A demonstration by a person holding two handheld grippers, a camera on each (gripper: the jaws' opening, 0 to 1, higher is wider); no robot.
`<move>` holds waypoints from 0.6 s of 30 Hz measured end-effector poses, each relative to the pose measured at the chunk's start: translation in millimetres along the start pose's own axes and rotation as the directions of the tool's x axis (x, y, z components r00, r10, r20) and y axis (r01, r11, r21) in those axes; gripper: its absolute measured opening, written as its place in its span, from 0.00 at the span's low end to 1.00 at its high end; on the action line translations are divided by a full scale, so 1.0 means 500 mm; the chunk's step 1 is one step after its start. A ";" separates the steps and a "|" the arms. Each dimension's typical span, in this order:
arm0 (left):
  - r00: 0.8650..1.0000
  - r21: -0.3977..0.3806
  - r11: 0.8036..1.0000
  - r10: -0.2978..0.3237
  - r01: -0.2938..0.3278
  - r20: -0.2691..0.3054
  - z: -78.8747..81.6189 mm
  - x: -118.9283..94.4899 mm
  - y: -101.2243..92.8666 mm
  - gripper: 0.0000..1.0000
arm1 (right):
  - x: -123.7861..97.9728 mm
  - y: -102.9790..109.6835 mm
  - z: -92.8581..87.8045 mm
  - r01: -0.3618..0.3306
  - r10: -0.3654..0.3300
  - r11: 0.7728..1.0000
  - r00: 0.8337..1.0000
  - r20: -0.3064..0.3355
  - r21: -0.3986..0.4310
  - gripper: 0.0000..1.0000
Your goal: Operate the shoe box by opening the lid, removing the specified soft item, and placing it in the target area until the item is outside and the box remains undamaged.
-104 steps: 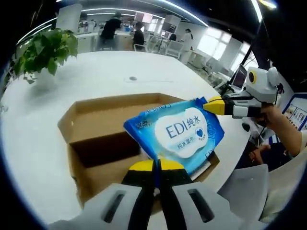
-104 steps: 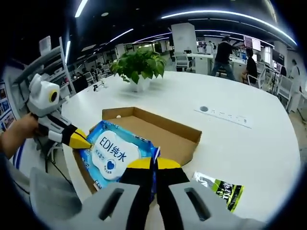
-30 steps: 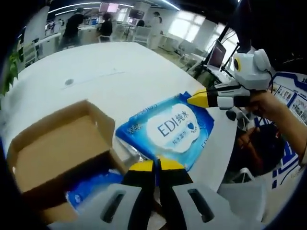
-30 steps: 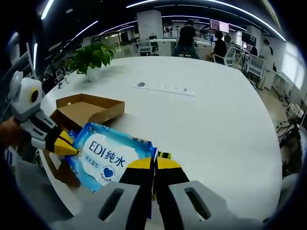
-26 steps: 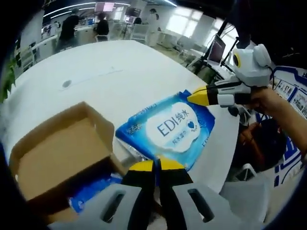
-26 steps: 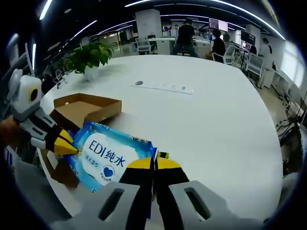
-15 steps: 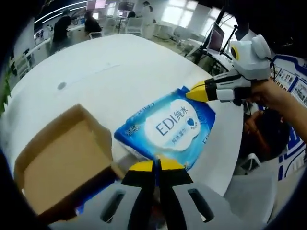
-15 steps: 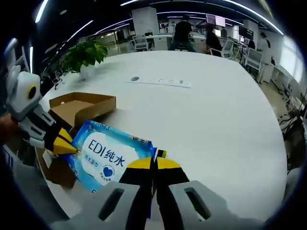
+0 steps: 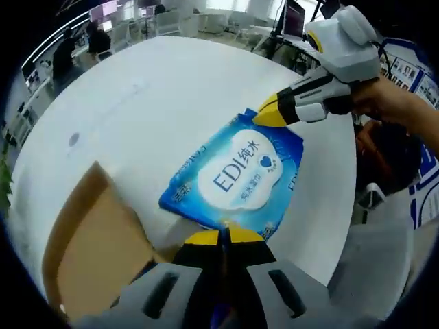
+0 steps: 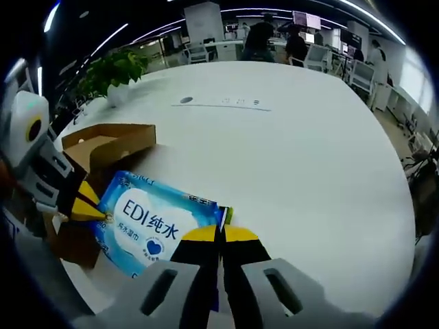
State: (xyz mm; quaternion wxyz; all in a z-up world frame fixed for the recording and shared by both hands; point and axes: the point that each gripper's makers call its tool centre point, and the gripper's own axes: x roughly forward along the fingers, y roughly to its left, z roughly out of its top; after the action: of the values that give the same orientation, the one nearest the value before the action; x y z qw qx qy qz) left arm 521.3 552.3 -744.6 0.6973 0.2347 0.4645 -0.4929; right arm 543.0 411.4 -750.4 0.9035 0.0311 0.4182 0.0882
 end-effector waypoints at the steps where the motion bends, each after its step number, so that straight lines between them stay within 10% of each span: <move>1: 1.000 0.004 1.000 0.002 -0.002 -0.007 0.001 0.002 -0.001 0.00 | 0.002 -0.002 -0.002 0.002 -0.002 1.000 1.000 -0.002 0.002 0.00; 18: 0.994 0.099 0.995 0.025 -0.014 -0.106 -0.017 0.028 0.009 0.00 | 0.025 -0.002 -0.011 0.001 -0.001 1.000 1.000 -0.005 0.027 0.00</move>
State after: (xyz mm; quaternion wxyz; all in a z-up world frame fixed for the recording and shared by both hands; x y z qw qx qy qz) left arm 522.8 554.4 -761.3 0.6639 0.2993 0.4740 -0.4950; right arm 546.7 412.5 -763.3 0.9020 0.0427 0.4217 0.0821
